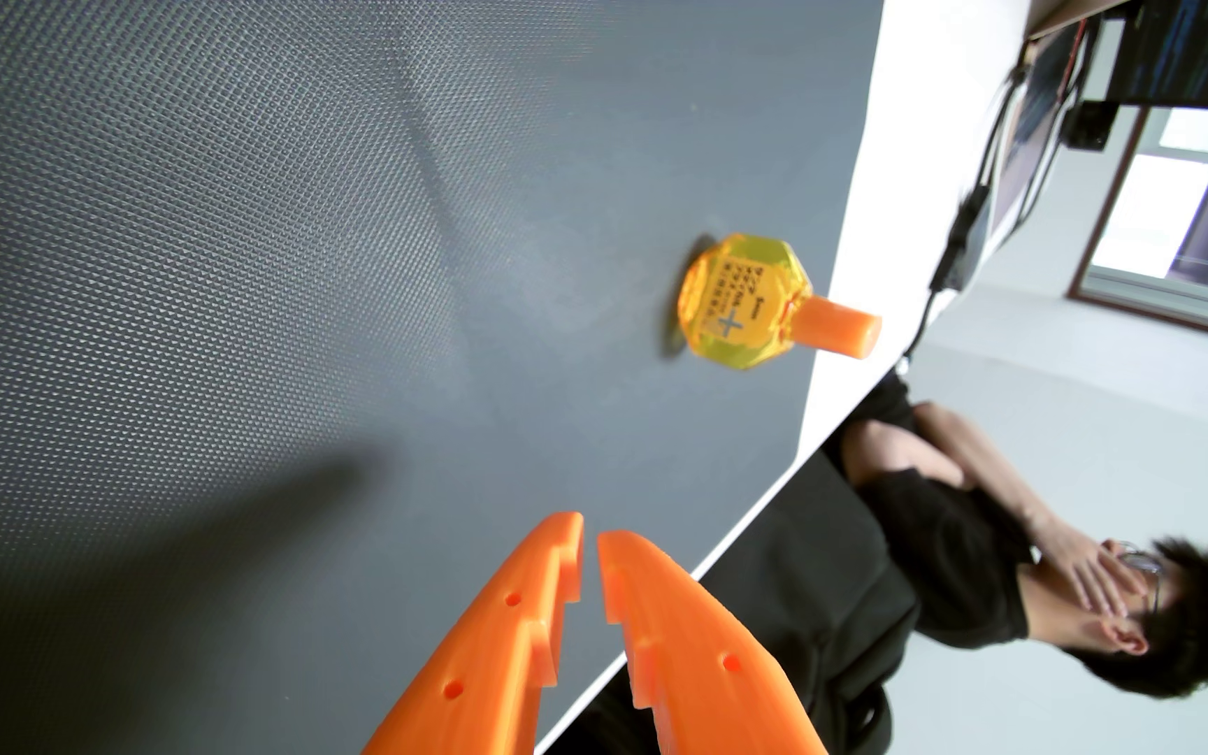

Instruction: Grab the eyedrops

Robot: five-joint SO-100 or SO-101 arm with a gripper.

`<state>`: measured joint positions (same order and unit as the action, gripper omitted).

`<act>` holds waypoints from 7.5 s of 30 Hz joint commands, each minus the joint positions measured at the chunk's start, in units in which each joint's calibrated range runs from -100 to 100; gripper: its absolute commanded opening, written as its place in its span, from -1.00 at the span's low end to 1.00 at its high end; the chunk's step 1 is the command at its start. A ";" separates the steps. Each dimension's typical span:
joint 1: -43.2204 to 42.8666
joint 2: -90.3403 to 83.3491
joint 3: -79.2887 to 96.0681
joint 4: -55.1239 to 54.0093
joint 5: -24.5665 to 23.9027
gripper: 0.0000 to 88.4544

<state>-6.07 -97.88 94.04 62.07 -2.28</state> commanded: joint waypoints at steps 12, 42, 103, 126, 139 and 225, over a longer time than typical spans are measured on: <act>0.17 -0.42 -0.16 0.11 0.16 -0.97; 0.17 -0.42 -0.16 0.11 0.16 -0.97; -1.25 0.60 -8.63 3.74 0.21 -0.97; 0.75 65.23 -53.56 0.54 1.10 -0.73; 1.99 92.83 -78.87 8.50 -1.26 -0.54; 0.17 120.34 -92.82 1.84 -11.99 -0.98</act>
<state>-5.77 23.27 2.93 64.34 -15.93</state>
